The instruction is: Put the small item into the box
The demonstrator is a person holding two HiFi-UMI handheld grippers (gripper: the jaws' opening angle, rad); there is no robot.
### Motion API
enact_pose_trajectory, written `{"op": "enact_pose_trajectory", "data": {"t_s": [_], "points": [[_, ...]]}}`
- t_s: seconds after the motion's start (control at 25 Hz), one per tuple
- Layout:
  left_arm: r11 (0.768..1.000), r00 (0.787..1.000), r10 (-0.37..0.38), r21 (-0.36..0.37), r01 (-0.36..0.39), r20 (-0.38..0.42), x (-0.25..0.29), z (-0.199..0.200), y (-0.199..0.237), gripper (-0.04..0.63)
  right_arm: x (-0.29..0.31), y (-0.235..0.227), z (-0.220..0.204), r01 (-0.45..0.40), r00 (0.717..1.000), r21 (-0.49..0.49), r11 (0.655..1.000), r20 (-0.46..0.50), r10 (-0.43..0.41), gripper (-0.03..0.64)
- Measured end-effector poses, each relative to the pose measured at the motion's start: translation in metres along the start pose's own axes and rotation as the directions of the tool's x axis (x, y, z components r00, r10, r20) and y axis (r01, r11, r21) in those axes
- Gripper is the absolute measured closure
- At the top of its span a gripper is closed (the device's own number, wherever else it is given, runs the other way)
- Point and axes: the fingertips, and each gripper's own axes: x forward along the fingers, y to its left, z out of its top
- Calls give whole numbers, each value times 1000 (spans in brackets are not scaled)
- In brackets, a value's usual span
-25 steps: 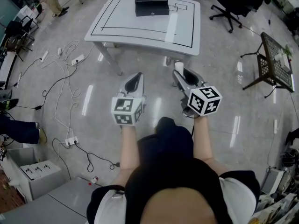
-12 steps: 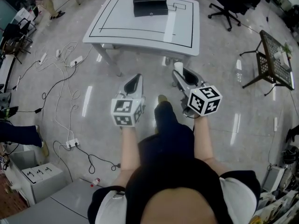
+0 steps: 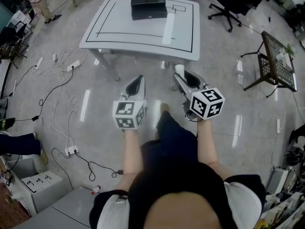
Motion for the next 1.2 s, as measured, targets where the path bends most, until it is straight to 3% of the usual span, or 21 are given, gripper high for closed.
{"op": "enact_pose_trajectory", "data": {"t_s": [0.56,1.2], "points": [[999,999,-20,37,21,-30,64,13,10,588,37,-41,20,9,1000,4,1000,-22,-9,476],[1000,998,11,14,-11,-65,104,13,52,588,93,-68,28,-12,999,62,998,-48,15,476]]}}
